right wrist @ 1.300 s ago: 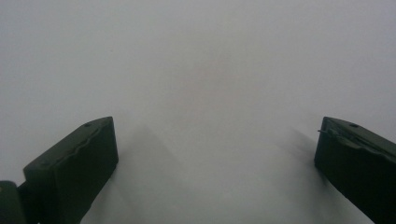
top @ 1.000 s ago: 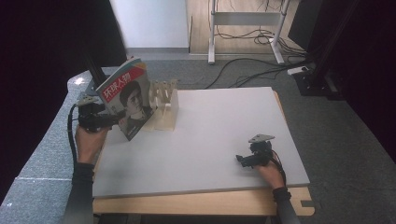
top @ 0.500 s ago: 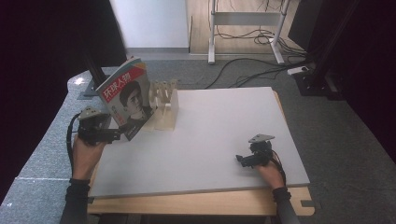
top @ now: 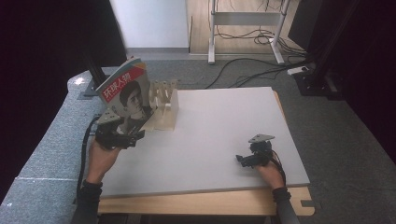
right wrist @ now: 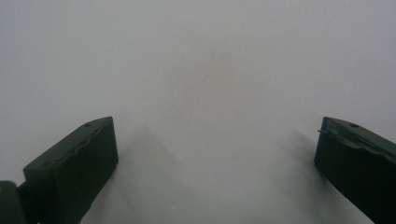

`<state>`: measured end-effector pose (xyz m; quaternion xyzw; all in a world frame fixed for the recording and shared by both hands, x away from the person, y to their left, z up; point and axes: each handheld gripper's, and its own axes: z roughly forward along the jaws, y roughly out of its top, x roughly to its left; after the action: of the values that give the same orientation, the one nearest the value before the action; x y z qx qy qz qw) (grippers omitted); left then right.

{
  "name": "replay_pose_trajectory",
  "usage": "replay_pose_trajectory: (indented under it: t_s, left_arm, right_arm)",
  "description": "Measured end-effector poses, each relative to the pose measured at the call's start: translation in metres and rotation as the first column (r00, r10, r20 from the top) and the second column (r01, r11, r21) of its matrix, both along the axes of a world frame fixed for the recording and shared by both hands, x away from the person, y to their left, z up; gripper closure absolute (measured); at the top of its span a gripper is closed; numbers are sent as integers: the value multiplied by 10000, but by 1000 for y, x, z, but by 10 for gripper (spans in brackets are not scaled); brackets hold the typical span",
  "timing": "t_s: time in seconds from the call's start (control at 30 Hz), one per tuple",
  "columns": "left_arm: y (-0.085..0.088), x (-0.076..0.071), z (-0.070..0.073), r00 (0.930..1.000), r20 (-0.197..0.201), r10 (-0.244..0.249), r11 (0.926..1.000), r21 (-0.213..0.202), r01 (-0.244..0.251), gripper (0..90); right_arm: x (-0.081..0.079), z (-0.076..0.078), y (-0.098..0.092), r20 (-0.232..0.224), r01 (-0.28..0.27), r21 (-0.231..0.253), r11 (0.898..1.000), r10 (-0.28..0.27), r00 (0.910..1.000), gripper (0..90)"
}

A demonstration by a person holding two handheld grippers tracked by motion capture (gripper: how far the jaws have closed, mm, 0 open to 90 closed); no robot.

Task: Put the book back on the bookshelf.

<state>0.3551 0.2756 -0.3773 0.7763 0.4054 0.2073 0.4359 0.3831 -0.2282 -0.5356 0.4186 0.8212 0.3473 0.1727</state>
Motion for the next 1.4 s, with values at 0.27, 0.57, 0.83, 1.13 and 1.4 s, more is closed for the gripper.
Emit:
replay_pose_trajectory:
  t_s: [0.27, 0.57, 0.83, 1.13, 1.4]
  left_arm:
    - [-38, 11, -9, 9960, -251, -862, 9958, 274, 869, 0]
    - [-69, 15, -21, 9848, -500, -1663, 9857, 203, 1674, 0]
    - [-89, 21, -45, 9757, -721, -2068, 9771, 354, 2097, 0]
    - [-102, 26, -84, 9677, -1096, -2270, 9687, 768, 2359, 0]
    - [-102, 27, -108, 9637, -1414, -2264, 9699, 581, 2364, 0]
  right_arm:
    - [0, 0, 0, 0, 1, 2, 10000, -1, 10000, 0]
    - [0, 0, 0, -5, 12, 9, 10000, -12, 10000, 0]
    - [0, 0, 0, -2, 10, 8, 10000, -10, 10000, 0]
    - [0, 0, 0, 0, 13, 7, 10000, -13, 10000, 0]
    - [0, 0, 0, 0, 8, -1, 10000, -8, 10000, 0]
